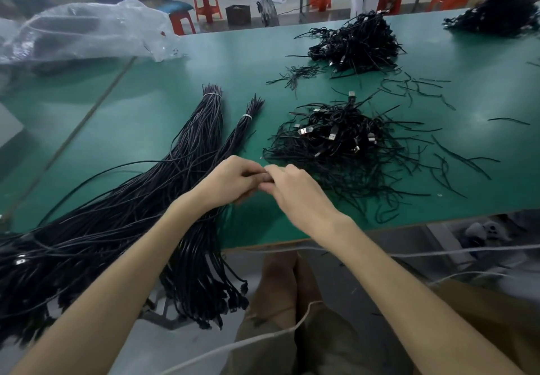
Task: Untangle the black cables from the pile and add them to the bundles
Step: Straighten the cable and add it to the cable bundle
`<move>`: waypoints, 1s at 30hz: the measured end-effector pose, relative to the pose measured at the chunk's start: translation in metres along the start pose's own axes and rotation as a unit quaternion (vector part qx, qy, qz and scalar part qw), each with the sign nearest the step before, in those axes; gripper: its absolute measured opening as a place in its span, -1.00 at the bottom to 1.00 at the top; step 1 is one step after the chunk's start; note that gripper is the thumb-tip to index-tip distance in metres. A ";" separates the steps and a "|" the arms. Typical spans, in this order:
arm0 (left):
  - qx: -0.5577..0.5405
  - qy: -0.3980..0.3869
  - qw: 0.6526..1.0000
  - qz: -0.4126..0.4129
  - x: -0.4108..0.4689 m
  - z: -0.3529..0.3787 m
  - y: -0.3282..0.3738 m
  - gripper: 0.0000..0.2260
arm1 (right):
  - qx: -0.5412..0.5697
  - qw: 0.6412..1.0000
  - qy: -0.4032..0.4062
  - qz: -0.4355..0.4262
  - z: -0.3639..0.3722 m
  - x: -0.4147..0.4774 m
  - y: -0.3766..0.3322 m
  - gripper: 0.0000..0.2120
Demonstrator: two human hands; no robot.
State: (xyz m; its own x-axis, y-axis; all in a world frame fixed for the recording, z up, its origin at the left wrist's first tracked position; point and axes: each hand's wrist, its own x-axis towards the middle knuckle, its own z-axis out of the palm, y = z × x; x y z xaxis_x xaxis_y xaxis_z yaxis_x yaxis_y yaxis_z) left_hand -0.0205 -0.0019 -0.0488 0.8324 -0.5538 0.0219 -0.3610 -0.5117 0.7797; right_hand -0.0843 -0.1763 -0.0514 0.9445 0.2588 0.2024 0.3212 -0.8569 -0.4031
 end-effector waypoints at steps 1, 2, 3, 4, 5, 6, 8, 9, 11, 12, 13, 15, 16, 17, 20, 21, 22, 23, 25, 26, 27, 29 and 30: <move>-0.015 0.001 1.000 -0.006 -0.002 -0.002 -0.002 -0.68 | 0.029 0.999 0.016 0.010 0.002 0.000 0.003 -0.75; -0.026 0.001 1.000 -0.014 -0.004 -0.004 -0.005 -0.66 | 0.048 0.998 0.035 0.015 0.002 0.000 0.007 -0.77; -0.033 0.000 0.999 -0.024 -0.006 -0.005 -0.007 -0.65 | 0.074 0.996 0.050 0.026 0.002 0.001 0.012 -0.76; -0.039 -0.004 0.999 -0.037 -0.008 -0.008 -0.010 -0.62 | 0.117 0.990 0.063 0.040 0.002 0.001 0.016 -0.77; -0.048 -0.012 0.997 -0.051 -0.011 -0.010 -0.013 -0.58 | 0.163 0.982 0.078 0.054 0.001 0.001 0.018 -0.78; -0.058 -0.020 0.996 -0.066 -0.014 -0.014 -0.017 -0.54 | 0.201 0.972 0.104 0.066 -0.001 0.000 0.019 -0.79; -0.071 -0.025 0.993 -0.093 -0.022 -0.025 -0.023 -0.48 | 0.268 0.940 0.187 0.097 -0.010 0.001 0.022 -0.74; -0.080 -0.027 0.991 -0.104 -0.026 -0.032 -0.025 -0.46 | 0.303 0.917 0.232 0.114 -0.016 0.002 0.025 -0.70; -0.125 -0.030 0.985 -0.116 -0.032 -0.042 -0.028 -0.46 | 0.342 0.880 0.297 0.146 -0.029 0.006 0.035 -0.67; -0.160 -0.027 0.980 -0.118 -0.034 -0.045 -0.029 -0.48 | 0.343 0.875 0.306 0.155 -0.034 0.007 0.040 -0.66; -0.203 -0.019 0.972 -0.116 -0.035 -0.046 -0.030 -0.51 | 0.337 0.878 0.304 0.155 -0.036 0.007 0.045 -0.66; -0.299 0.017 0.949 -0.101 -0.032 -0.043 -0.029 -0.59 | 0.325 0.890 0.287 0.142 -0.032 0.002 0.048 -0.67; -0.348 0.045 0.932 -0.097 -0.030 -0.040 -0.027 -0.63 | 0.326 0.893 0.279 0.135 -0.028 -0.001 0.048 -0.67; -0.400 0.077 0.908 -0.098 -0.027 -0.036 -0.025 -0.67 | 0.331 0.893 0.275 0.132 -0.024 -0.004 0.048 -0.67; -0.565 0.135 0.806 -0.112 -0.016 -0.030 -0.019 -0.75 | 0.342 0.892 0.267 0.125 -0.013 -0.011 0.050 -0.66; -0.597 0.142 0.781 -0.113 -0.014 -0.028 -0.017 -0.77 | 0.342 0.894 0.266 0.114 -0.011 -0.014 0.050 -0.67; -0.619 0.148 0.763 -0.112 -0.012 -0.026 -0.015 -0.78 | 0.338 0.897 0.264 0.103 -0.009 -0.017 0.050 -0.67; -0.638 0.151 0.747 -0.111 -0.010 -0.023 -0.014 -0.78 | 0.332 0.902 0.260 0.091 -0.007 -0.020 0.049 -0.68; -0.680 0.152 0.709 -0.110 -0.009 -0.017 -0.010 -0.78 | 0.316 0.914 0.246 0.063 -0.003 -0.026 0.047 -0.71; -0.699 0.148 0.690 -0.111 -0.008 -0.013 -0.008 -0.77 | 0.303 0.922 0.236 0.048 -0.001 -0.029 0.047 -0.73; -0.717 0.145 0.673 -0.112 -0.008 -0.010 -0.005 -0.75 | 0.285 0.931 0.225 0.034 0.000 -0.031 0.048 -0.74; -0.740 0.139 0.647 -0.116 -0.007 -0.005 -0.001 -0.71 | 0.249 0.947 0.205 0.010 0.003 -0.034 0.049 -0.78; -0.745 0.140 0.642 -0.117 -0.006 -0.003 0.001 -0.69 | 0.238 0.951 0.196 0.001 0.005 -0.036 0.049 -0.79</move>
State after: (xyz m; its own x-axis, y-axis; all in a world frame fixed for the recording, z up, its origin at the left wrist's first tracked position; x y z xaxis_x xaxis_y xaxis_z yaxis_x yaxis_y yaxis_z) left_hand -0.0247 0.0033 -0.0465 0.9087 -0.3295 -0.2564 0.4168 0.7515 0.5114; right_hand -0.1019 -0.2256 -0.0829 0.8769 -0.0085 0.4805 0.4020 -0.5349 -0.7431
